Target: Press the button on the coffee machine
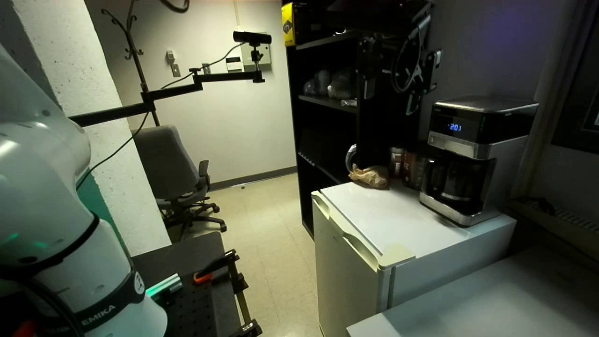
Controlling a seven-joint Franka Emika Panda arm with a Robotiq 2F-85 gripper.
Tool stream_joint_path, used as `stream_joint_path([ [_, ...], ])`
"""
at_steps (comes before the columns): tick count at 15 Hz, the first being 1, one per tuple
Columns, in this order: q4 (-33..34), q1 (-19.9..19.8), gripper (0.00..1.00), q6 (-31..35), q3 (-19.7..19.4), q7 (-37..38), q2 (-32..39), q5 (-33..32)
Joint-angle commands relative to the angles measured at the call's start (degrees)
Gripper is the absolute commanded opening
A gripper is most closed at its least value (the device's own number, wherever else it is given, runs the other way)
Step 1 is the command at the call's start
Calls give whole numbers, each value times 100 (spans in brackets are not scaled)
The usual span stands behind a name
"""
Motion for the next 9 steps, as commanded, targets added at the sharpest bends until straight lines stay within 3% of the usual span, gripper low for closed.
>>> stream_joint_path([
  [1, 636, -59, 67, 306, 299, -154, 830, 220],
  [9, 1540, -246, 7, 1635, 1013, -38, 2240, 153],
])
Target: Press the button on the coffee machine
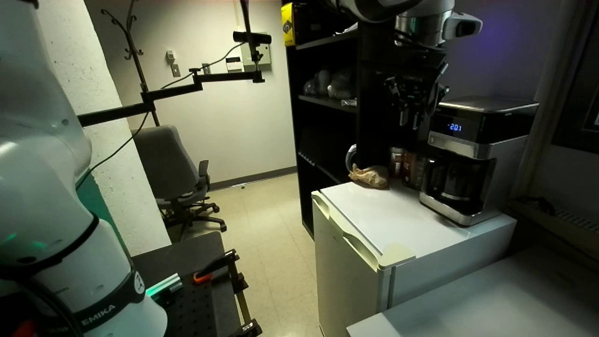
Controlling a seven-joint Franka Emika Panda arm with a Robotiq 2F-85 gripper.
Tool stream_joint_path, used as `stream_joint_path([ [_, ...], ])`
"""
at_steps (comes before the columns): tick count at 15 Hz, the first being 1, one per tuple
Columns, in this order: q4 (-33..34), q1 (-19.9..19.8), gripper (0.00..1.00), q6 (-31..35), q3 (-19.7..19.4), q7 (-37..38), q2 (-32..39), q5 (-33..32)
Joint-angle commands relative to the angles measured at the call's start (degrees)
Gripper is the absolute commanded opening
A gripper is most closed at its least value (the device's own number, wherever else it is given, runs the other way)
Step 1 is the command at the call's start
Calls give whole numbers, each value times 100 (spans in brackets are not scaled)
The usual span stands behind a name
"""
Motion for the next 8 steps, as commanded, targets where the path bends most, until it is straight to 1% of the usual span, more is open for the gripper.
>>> stream_joint_path([
  [1, 604, -160, 1, 538, 340, 15, 724, 27],
  [2, 717, -188, 0, 671, 425, 24, 889, 19],
  [8, 1504, -211, 0, 1203, 820, 250, 1874, -321],
])
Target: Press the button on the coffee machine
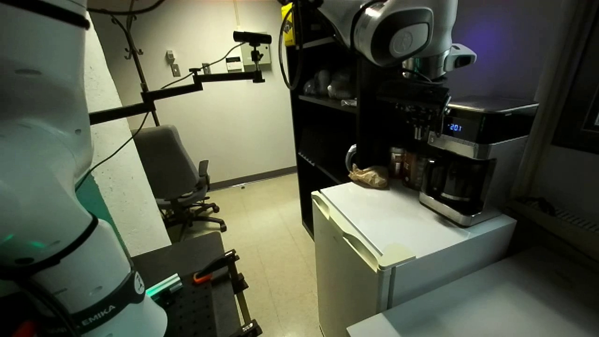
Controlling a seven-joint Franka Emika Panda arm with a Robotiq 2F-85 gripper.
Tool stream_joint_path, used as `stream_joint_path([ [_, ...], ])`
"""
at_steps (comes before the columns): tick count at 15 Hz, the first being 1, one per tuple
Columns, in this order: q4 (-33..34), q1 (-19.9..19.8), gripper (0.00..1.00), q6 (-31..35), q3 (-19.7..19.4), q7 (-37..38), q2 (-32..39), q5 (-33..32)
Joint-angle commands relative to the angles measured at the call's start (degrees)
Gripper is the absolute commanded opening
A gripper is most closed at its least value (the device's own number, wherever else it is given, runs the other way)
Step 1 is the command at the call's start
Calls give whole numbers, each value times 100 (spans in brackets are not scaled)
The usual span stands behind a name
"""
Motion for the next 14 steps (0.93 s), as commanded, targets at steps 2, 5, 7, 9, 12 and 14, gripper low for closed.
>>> stream_joint_path([
  [2, 870, -40, 0, 298, 294, 261, 816, -379],
  [5, 1332, 16, 0, 537, 361, 492, 1236, -639],
  [7, 1637, 34, 0, 641, 398, 642, 1498, -777],
  [9, 1943, 53, 0, 692, 434, 788, 1752, -878],
  [12, 2383, 71, 0, 616, 494, 953, 2094, -938],
  [14, 2640, 98, 0, 598, 521, 1041, 2295, -961],
])
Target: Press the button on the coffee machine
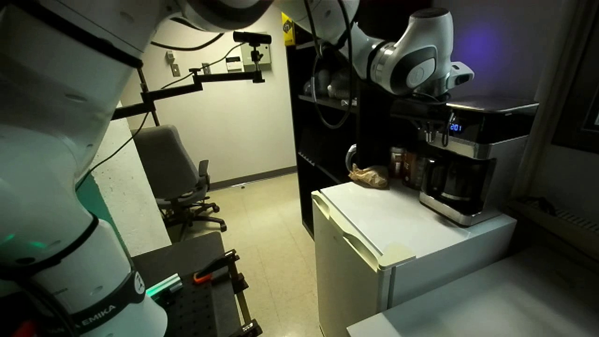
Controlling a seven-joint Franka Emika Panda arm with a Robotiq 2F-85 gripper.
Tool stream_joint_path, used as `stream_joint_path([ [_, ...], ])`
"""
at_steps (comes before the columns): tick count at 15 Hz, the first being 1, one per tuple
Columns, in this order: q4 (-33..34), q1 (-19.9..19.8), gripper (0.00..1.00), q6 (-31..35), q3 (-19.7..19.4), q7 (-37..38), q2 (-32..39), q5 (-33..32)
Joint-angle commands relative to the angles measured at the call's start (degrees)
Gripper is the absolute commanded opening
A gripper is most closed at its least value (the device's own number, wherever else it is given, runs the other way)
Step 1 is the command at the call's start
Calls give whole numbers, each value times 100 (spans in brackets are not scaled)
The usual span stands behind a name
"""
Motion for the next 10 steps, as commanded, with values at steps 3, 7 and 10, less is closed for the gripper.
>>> stream_joint_path([
  [3, 1006, 116, 0, -53, 63, 372, 726, -169],
  [7, 1410, 194, 0, -53, 42, 516, 1036, -190],
  [10, 1645, 223, 0, -73, 42, 587, 1209, -196],
])
